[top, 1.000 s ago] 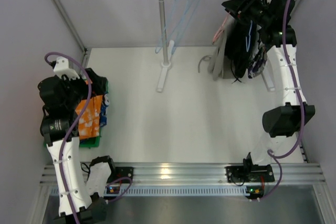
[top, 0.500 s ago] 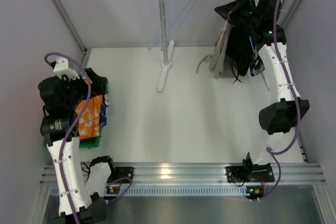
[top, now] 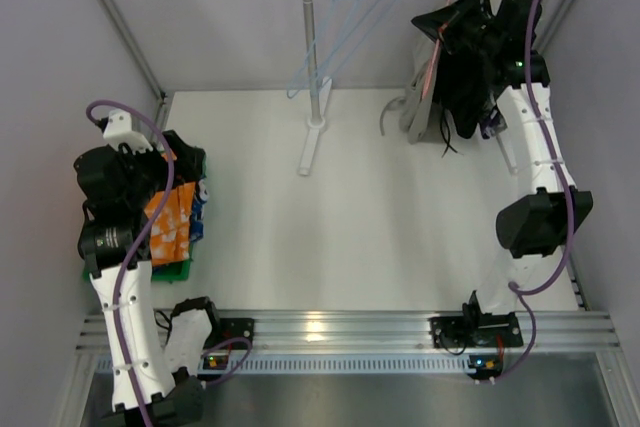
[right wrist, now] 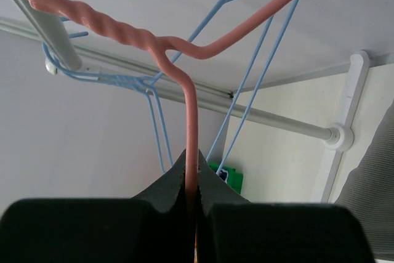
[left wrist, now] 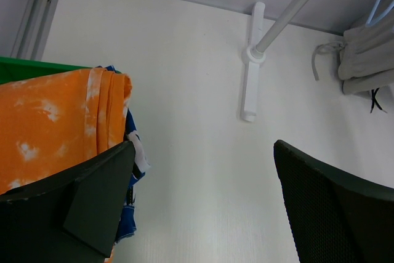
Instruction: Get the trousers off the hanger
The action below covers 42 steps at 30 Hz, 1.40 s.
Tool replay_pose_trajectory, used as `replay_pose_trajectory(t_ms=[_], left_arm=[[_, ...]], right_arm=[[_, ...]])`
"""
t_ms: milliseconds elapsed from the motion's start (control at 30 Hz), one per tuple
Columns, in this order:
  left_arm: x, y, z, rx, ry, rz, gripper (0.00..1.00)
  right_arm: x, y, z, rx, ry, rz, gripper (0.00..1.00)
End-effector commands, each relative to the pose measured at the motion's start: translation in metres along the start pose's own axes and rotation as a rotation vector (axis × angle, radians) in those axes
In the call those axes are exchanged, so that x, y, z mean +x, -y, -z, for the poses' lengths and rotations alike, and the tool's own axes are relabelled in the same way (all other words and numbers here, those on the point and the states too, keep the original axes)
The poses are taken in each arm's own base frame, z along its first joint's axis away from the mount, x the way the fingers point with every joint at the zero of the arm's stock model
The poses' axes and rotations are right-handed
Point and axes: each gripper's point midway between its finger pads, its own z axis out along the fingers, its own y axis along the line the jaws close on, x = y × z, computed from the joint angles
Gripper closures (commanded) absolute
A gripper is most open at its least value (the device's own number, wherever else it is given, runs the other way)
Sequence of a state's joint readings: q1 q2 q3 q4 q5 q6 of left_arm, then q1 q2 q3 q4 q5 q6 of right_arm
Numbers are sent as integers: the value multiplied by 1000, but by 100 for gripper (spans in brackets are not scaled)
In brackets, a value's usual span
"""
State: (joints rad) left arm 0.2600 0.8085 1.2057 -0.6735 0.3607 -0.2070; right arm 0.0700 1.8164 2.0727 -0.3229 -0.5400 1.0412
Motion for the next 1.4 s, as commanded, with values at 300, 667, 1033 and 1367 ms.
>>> replay_pose_trajectory(t_ms=[300, 667, 1033, 1367], left_arm=[[-27, 13, 4, 66, 108, -89, 1], [-59, 48, 24, 231, 247, -304, 1], [-90, 120, 35, 678, 373, -355, 1], [-98, 188, 1, 606, 790, -830, 1]], right_arm=[[-33, -150, 71, -511, 178, 423, 100], [18, -168, 130, -651, 91, 467, 100], [71, -180, 196, -699, 29, 507, 100], [91, -177, 211, -694, -15, 496, 100]])
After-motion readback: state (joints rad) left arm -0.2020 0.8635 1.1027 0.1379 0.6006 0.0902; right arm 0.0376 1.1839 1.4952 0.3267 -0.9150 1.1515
